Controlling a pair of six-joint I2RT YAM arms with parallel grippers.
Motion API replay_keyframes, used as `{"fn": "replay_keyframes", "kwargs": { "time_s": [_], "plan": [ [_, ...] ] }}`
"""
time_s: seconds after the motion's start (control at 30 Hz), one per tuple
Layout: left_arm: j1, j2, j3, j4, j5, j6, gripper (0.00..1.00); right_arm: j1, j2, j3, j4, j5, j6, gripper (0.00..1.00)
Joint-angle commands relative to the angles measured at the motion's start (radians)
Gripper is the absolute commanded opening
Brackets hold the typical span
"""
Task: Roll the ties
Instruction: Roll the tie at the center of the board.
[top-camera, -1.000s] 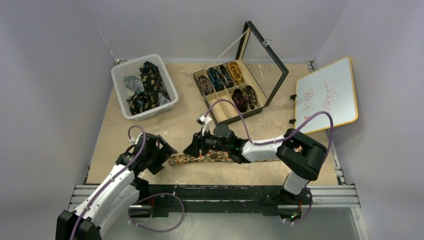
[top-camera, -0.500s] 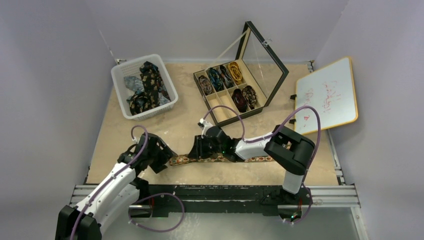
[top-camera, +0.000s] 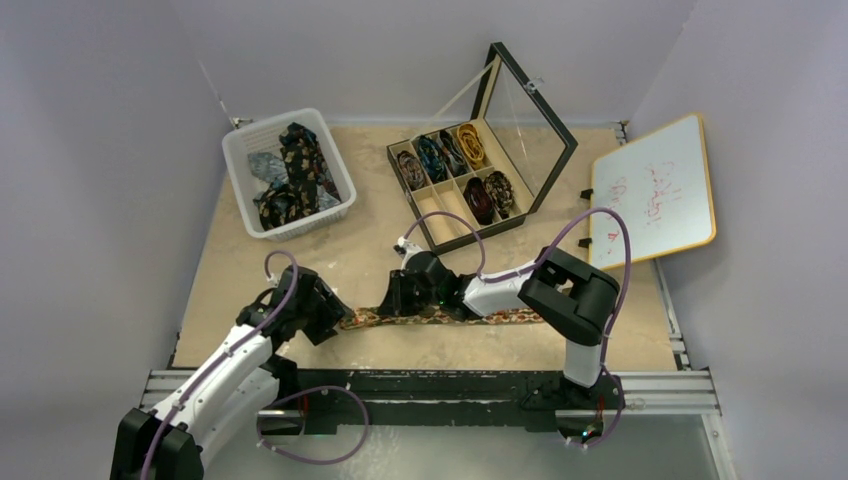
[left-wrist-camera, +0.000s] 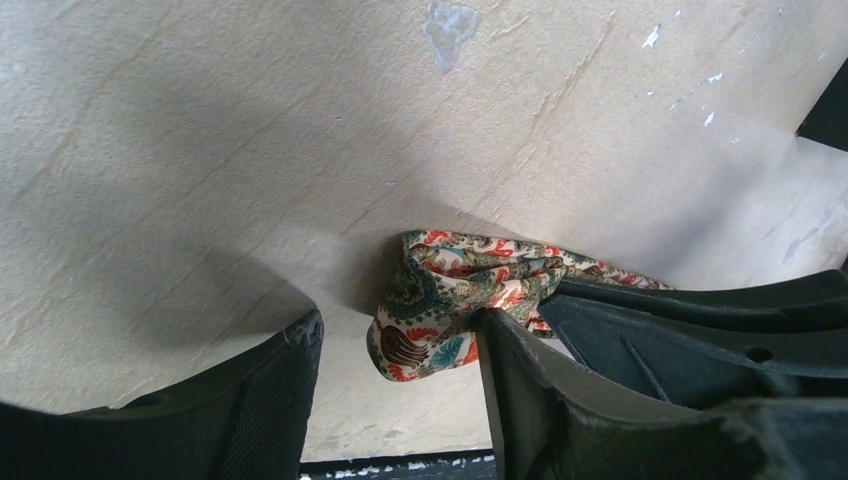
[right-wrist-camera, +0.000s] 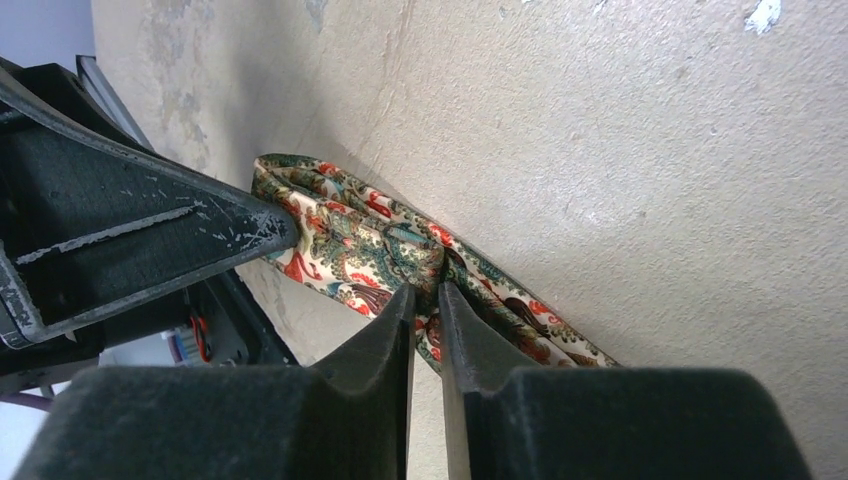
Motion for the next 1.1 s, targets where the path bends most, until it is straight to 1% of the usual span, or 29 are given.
{"fn": "replay_keyframes", "kwargs": {
  "time_s": [0.0,0.07,0.23,0.37,0.43,0.5,0.57,0.7,0.73,0.77,0.8,0.97,1.07],
  "plan": [
    [-0.002,-0.007,-0.029,0.046,0.026,0.053,0.56,-0.006,0.023,0.019,-0.047,0.027,0.005,0.15],
    [-0.002,-0.007,-0.033,0.065,0.035,0.066,0.55,-0.01,0.03,0.017,-0.047,0.02,0.002,0.12],
    [-0.002,-0.011,-0.035,0.098,0.033,0.087,0.53,-0.014,0.027,0.004,-0.041,0.012,-0.005,0.11],
    [-0.002,-0.009,-0.037,0.126,0.012,0.099,0.49,-0.018,0.029,0.006,-0.048,0.002,-0.016,0.1],
    [-0.002,-0.011,-0.043,0.146,0.008,0.108,0.44,-0.02,0.03,0.008,-0.049,-0.003,-0.019,0.1],
    [-0.002,-0.01,-0.048,0.162,0.003,0.115,0.41,-0.022,0.033,0.011,-0.053,-0.009,-0.021,0.1],
    [-0.002,-0.011,-0.054,0.176,0.004,0.124,0.36,-0.024,0.035,0.015,-0.056,-0.015,-0.024,0.1],
    [-0.002,-0.012,-0.061,0.201,0.008,0.142,0.21,-0.024,0.035,0.035,-0.068,-0.032,-0.041,0.1],
    [-0.002,-0.011,-0.062,0.207,0.009,0.148,0.16,-0.024,0.034,0.04,-0.072,-0.036,-0.043,0.1],
    [-0.002,-0.008,-0.061,0.215,0.009,0.154,0.06,-0.023,0.03,0.046,-0.078,-0.037,-0.045,0.1],
    [-0.002,-0.004,-0.059,0.217,0.01,0.16,0.0,-0.024,0.027,0.053,-0.083,-0.037,-0.048,0.11],
    [-0.006,0.016,-0.033,0.218,0.008,0.188,0.0,-0.024,0.015,0.097,-0.124,-0.038,-0.066,0.14],
    [-0.012,0.023,-0.001,0.191,-0.019,0.201,0.0,-0.023,0.003,0.103,-0.136,-0.029,-0.064,0.17]
  ]
}}
